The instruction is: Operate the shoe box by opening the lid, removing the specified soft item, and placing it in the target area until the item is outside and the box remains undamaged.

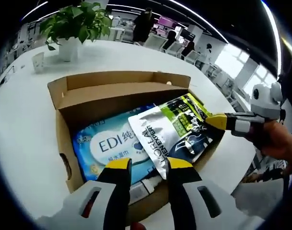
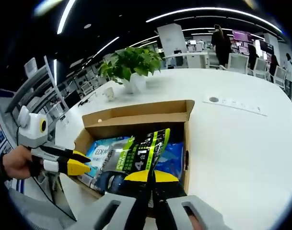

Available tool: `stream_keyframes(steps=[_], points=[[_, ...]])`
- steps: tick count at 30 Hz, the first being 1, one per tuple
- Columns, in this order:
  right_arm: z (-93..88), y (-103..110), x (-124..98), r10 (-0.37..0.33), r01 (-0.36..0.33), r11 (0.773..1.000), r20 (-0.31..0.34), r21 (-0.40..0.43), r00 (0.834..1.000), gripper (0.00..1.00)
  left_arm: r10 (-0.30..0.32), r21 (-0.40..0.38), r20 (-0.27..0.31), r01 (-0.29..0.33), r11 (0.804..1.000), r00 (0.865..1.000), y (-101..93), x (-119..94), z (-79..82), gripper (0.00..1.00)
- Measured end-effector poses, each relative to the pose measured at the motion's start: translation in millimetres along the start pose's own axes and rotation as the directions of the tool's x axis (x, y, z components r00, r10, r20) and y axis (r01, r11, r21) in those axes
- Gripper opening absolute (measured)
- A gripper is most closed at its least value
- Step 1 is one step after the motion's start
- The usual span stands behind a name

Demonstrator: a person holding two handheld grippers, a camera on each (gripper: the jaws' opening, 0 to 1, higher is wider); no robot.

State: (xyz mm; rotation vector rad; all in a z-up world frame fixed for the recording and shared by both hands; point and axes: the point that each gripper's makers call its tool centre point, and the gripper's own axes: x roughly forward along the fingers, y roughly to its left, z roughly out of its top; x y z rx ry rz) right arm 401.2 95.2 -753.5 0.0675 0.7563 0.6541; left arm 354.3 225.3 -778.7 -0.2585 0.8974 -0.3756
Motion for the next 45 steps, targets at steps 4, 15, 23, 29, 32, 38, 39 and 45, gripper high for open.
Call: stream_keyframes(steps=[4, 15, 23, 29, 32, 38, 39, 45], points=[[-1.8, -2, 1, 0.001, -0.001, 1.000, -0.006, 0.004, 1.000, 0.00, -0.055, -0.033, -0.022, 0.055, 0.998, 0.998, -6.3, 8, -3.3, 0.26], [-11.1, -5, 2, -0.005, 0.005, 1.000, -0.016, 0.028, 1.000, 0.00, -0.173, -0.116, -0.029, 0.168, 0.979, 0.985, -16.5, 18, -0.3, 0.14], [-14.0, -2, 0, -0.004, 0.005, 0.999, -0.011, 0.054, 1.000, 0.00, -0.158, -0.110, 0.017, 0.159, 0.981, 0.987, -17.9, 14, 2.3, 0.00], [-11.0, 0, -4, -0.005, 0.005, 0.997, 0.010, 0.073, 1.000, 0.00, -0.154, -0.128, 0.064, 0.161, 0.979, 0.986, -18.2, 8, 9.9, 0.00], [-5.1, 1, -8, -0.003, 0.001, 0.997, 0.030, 0.080, 1.000, 0.00, -0.154, -0.105, 0.094, 0.163, 0.981, 0.984, -22.3, 3, 16.4, 0.00], [0.7, 1, -16, -0.006, 0.001, 0.997, 0.058, 0.080, 0.998, 0.00, -0.164, -0.049, 0.103, 0.170, 0.984, 0.981, -33.1, -5, 22.3, 0.00], [0.2, 1, -18, -0.006, 0.002, 0.997, 0.057, 0.079, 0.998, 0.00, -0.165, -0.047, 0.103, 0.170, 0.984, 0.981, -33.4, -5, 22.8, 0.00], [2.9, -6, -28, -0.014, 0.006, 0.996, 0.085, 0.090, 0.996, 0.00, -0.176, -0.004, 0.116, 0.178, 0.984, 0.978, -45.4, -12, 28.7, 0.00]])
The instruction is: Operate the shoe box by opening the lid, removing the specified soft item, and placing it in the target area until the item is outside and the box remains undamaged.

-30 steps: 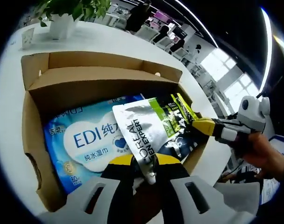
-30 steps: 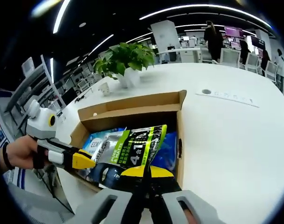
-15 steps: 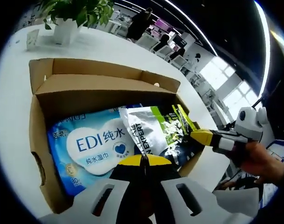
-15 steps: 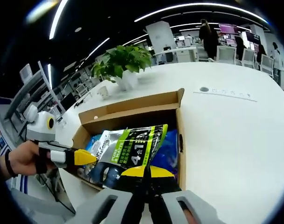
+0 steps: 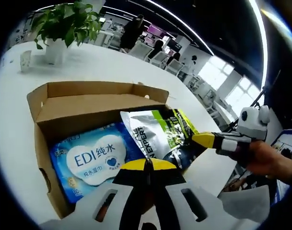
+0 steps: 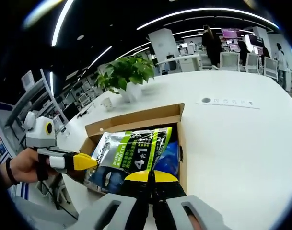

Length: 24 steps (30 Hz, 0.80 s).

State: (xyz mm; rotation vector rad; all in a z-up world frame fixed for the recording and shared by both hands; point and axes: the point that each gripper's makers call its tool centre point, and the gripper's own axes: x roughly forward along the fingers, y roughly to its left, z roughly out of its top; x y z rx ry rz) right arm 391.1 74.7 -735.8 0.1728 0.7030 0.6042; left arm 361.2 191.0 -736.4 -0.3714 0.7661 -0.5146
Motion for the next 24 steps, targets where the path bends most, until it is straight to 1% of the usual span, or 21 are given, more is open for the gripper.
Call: stream_keyframes(steps=[6, 10, 17, 24], points=[[6.3, -5, -16, -0.005, 0.004, 1.000, 0.039, 0.016, 0.999, 0.00, -0.013, 0.035, 0.005, 0.013, 0.999, 1.000, -13.0, 1, 7.1, 0.00], [5.9, -11, -28, -0.014, 0.013, 0.999, 0.057, 0.030, 0.998, 0.00, -0.026, 0.062, 0.005, 0.026, 0.998, 1.000, -27.5, 3, 10.2, 0.00], [-0.7, -28, -52, -0.046, 0.040, 0.997, 0.084, 0.068, 0.995, 0.00, -0.055, 0.113, -0.018, 0.057, 0.992, 0.998, -55.8, 12, 9.1, 0.00], [-7.3, -48, -76, -0.081, 0.071, 0.993, 0.102, 0.095, 0.992, 0.00, -0.083, 0.163, -0.047, 0.090, 0.983, 0.995, -83.4, 24, 3.9, 0.00]])
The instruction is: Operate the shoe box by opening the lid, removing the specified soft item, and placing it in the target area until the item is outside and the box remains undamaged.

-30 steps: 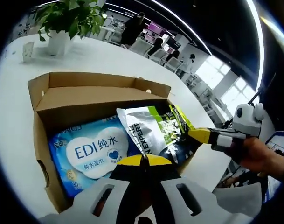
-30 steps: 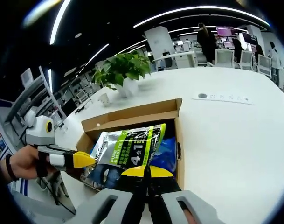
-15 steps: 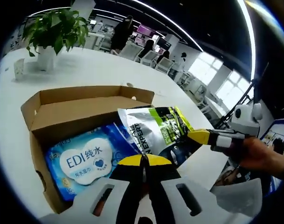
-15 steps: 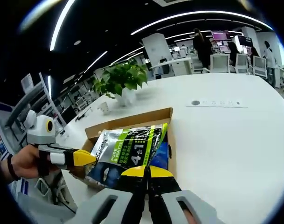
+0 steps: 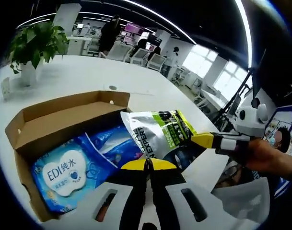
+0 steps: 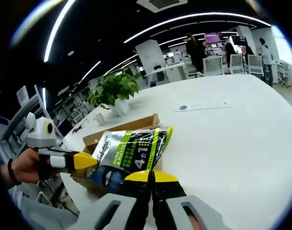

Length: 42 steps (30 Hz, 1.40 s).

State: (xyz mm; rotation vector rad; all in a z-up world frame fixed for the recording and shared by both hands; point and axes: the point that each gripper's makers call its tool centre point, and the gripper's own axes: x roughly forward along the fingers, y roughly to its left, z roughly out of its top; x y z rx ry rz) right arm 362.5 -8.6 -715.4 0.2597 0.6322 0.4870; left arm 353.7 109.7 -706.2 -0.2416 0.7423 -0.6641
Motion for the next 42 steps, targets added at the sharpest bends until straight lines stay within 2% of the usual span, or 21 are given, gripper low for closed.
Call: stream_keyframes(steps=[10, 13, 29, 42], points=[[-6.7, -33, -30, -0.050, 0.049, 0.998, 0.017, 0.041, 0.999, 0.00, -0.041, 0.036, -0.023, 0.041, 0.998, 0.999, -37.5, 21, -2.0, 0.00], [-9.8, -43, -38, -0.067, 0.065, 0.997, 0.020, 0.052, 0.998, 0.00, -0.053, 0.072, -0.043, 0.056, 0.996, 0.998, -49.9, 28, -5.7, 0.00], [-26.3, -96, -73, -0.132, 0.130, 0.986, 0.015, 0.104, 0.991, 0.00, -0.101, 0.142, -0.117, 0.117, 0.983, 0.988, -95.0, 70, -15.6, 0.00], [-41.2, -135, -89, -0.168, 0.168, 0.978, -0.014, 0.124, 0.986, 0.00, -0.110, 0.199, -0.178, 0.146, 0.969, 0.978, -117.5, 106, -28.1, 0.00]])
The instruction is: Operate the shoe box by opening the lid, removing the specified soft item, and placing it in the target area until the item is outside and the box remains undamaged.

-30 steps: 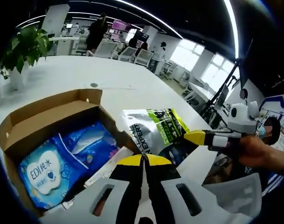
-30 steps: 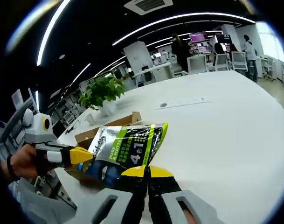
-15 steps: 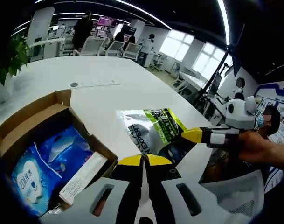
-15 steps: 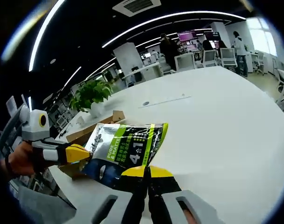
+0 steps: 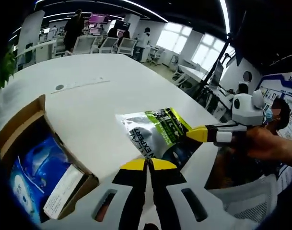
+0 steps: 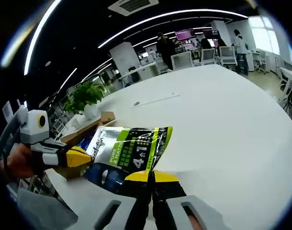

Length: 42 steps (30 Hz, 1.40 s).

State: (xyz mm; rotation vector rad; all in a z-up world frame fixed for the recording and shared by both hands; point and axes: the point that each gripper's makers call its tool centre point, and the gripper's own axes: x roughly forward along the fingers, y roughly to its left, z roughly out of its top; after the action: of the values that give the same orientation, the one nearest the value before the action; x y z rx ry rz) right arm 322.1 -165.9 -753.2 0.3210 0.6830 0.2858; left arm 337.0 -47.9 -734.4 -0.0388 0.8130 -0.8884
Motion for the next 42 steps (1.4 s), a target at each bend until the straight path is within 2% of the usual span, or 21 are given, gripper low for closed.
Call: stream_keyframes(steps=[9, 20, 25, 42], points=[[-5.3, -22, 2, -0.016, 0.016, 1.000, -0.024, 0.012, 1.000, 0.00, 0.006, 0.002, -0.038, -0.006, 1.000, 0.999, -5.9, 23, -3.2, 0.00], [-7.8, -50, 16, -0.026, 0.027, 1.000, -0.073, 0.010, 0.997, 0.00, 0.032, 0.053, -0.090, -0.027, 0.998, 0.995, -4.4, 53, -6.5, 0.01], [-10.7, -60, 23, -0.034, 0.035, 0.999, -0.097, 0.015, 0.995, 0.00, 0.046, 0.076, -0.122, -0.037, 0.996, 0.991, -3.9, 66, -12.9, 0.01], [-22.5, -76, 43, -0.037, 0.041, 0.999, -0.146, 0.021, 0.989, 0.00, 0.095, 0.098, -0.190, -0.078, 0.992, 0.977, 10.9, 92, -28.6, 0.01]])
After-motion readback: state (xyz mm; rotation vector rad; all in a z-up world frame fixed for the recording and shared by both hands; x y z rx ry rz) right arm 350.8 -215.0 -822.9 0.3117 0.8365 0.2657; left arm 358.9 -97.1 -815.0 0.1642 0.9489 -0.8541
